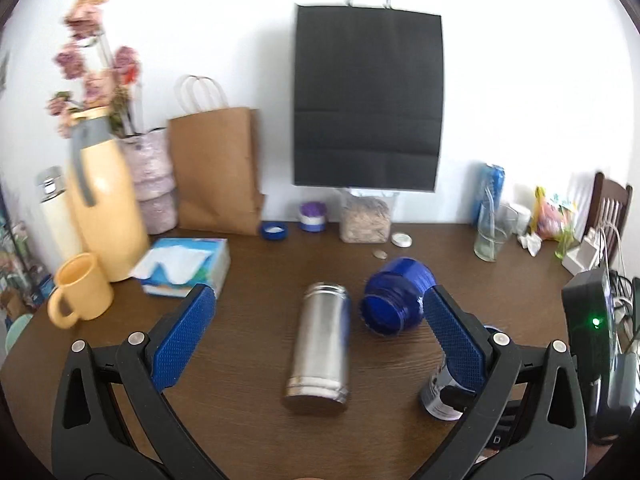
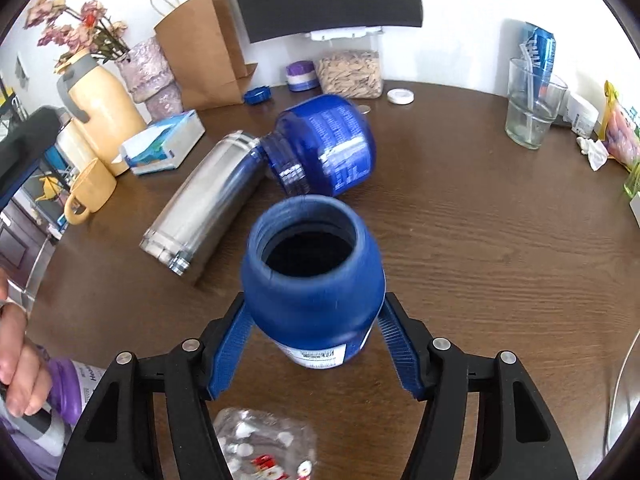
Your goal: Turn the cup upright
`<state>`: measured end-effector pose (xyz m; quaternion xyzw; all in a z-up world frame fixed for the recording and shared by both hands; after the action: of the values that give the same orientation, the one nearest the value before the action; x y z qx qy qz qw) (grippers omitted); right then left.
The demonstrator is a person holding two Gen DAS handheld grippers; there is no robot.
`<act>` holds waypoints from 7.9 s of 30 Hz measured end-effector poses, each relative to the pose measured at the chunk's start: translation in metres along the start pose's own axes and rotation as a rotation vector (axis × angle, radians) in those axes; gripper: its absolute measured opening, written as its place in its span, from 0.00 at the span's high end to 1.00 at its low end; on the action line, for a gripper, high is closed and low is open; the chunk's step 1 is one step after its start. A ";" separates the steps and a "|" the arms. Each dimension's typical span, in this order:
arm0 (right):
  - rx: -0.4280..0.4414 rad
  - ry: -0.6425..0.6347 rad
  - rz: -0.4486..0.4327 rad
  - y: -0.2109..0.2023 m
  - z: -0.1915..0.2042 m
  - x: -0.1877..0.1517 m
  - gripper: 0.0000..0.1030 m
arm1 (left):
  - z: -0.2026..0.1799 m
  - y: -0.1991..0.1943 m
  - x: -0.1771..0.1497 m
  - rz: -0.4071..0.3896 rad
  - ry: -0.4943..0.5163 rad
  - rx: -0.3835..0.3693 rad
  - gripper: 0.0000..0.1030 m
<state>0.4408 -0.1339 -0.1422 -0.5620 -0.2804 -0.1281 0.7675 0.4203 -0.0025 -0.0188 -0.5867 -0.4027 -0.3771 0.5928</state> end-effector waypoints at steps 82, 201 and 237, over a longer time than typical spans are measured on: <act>0.133 -0.081 -0.024 -0.010 0.119 -0.001 0.41 | 0.112 0.024 -0.104 0.245 -0.079 -0.001 0.66; -0.140 -0.028 -0.350 -0.243 0.109 -0.247 0.22 | 0.044 -0.301 -0.177 0.160 0.045 0.072 0.00; -0.144 0.005 -0.341 -0.243 0.100 -0.250 0.22 | 0.034 -0.301 -0.175 0.159 0.081 0.055 0.00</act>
<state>0.0856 -0.1517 -0.0724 -0.5597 -0.3598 -0.2773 0.6931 0.0735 0.0191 -0.0625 -0.5848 -0.3406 -0.3410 0.6525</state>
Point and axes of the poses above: each gripper's, at about its wrist camera, not at the fingertips, and y roughly the way its jaws point, z to its left, x to its top, the point moved 10 cm from there along y, roughly the way its jaws point, and after that the axes turned 3 degrees about -z, right-handed, at the moved point
